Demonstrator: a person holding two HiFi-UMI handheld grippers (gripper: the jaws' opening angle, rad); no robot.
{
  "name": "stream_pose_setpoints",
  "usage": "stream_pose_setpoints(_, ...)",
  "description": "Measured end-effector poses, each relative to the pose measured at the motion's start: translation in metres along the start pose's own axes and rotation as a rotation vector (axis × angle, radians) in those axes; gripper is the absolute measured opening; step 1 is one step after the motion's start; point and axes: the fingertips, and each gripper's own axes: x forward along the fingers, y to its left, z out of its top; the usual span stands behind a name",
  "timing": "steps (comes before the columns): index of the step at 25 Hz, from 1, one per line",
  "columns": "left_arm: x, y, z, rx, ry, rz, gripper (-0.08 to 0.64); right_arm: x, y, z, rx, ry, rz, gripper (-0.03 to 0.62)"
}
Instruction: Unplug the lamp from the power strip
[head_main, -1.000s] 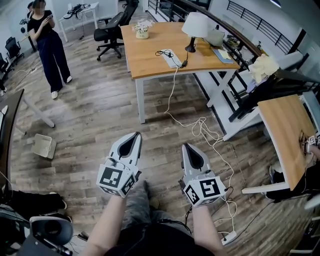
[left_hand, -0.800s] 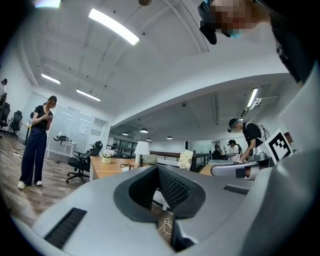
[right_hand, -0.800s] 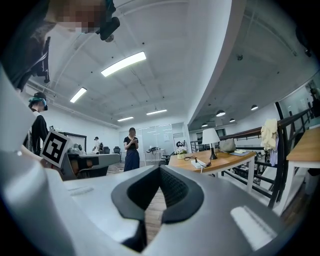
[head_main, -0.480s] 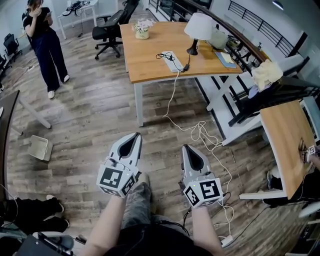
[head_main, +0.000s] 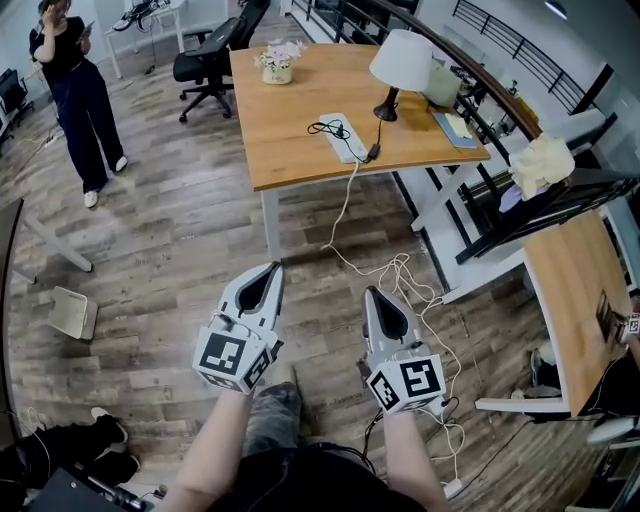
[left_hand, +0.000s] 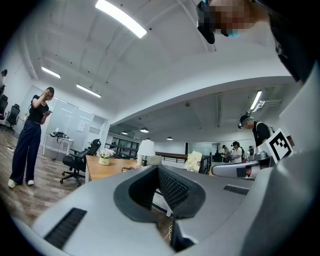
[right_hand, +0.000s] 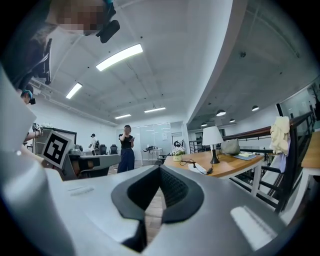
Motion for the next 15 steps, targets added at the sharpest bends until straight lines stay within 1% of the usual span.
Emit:
stream_pose_setpoints(8,0.055,0.039,-0.001,-0.009,0.009,-0.021,-0.003,0.059,-0.023,-0.001,-0.008,0.023,-0.018,0.008)
stream_pose_setpoints(15,0.089,0.067,-0.005,-0.016,0.01,-0.031,-0.003,0.1,-0.038,-0.001,0.006,0.019,-0.028,0.008)
